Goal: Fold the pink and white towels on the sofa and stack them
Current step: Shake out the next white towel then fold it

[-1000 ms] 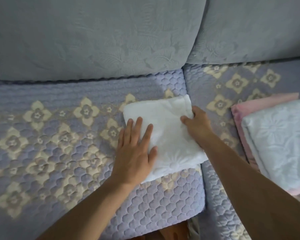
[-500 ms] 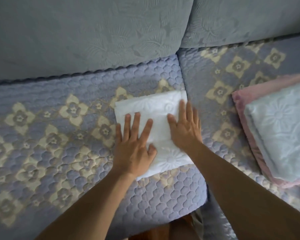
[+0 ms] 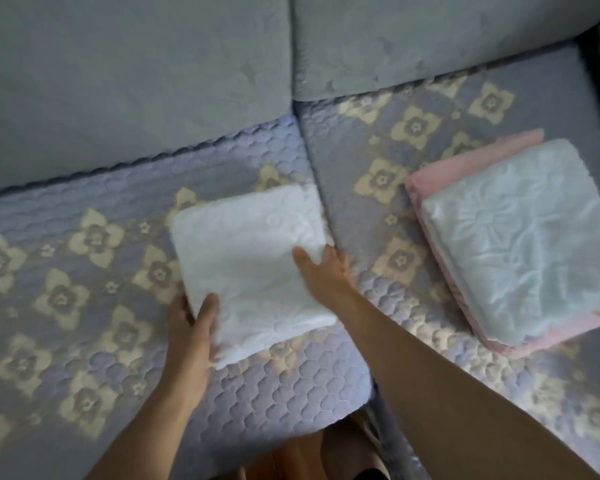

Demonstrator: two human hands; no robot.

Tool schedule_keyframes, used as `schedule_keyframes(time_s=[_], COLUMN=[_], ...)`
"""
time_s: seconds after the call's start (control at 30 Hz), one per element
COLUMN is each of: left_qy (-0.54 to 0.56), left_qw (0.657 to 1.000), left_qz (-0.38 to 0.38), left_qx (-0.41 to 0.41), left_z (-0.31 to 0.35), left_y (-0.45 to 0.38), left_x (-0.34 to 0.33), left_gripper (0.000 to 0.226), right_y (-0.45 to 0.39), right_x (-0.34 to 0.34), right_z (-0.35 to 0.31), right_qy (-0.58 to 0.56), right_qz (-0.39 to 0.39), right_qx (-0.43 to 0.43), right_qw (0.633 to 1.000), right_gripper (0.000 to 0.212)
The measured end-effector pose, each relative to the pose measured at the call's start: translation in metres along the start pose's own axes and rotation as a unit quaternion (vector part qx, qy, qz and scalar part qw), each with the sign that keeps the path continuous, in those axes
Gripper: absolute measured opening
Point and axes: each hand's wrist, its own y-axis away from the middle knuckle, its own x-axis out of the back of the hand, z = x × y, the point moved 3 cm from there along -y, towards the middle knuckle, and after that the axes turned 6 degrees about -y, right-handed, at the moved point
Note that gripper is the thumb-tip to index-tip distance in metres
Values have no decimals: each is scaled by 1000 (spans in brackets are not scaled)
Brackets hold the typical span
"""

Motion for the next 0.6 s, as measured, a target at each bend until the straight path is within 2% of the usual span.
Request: schedule_keyframes(time_s=[0.07, 0.13, 0.2, 0.3, 0.4, 0.43, 0.53, 0.6], left_qy=[1, 43, 62, 39, 51, 54, 61, 68], left_qw=[1000, 998, 991, 978, 965, 959, 948, 950], left_qz=[-27, -52, -112, -202, -258, -279, -305, -286], left_qx=[-6, 1, 25, 30, -5, -24, -68, -101], left_z=[-5, 2, 14, 42, 77, 90, 118, 142], left_y=[18, 27, 41, 79, 120, 135, 175, 189], left_x=[-9, -18, -32, -75, -150, -178, -263, -300], left_gripper=[47, 44, 41, 50, 62, 66, 75, 68], right_y=[-4, 4, 22, 59, 106, 120, 152, 163], right_x=[6, 21, 50, 135, 245, 281, 379, 416], right_z=[1, 0, 0, 1, 16, 23, 44, 57], right_qy=[-107, -236, -238, -138, -126, -127, -175, -226], right_qz=[-32, -103, -130, -29, 67, 97, 163, 196], right_qx=[-16, -39, -12, 93, 132, 145, 198, 213], right_qw=[994, 965, 962, 986, 981, 977, 951, 930], right_gripper=[83, 78, 75, 70, 84, 81, 43, 27])
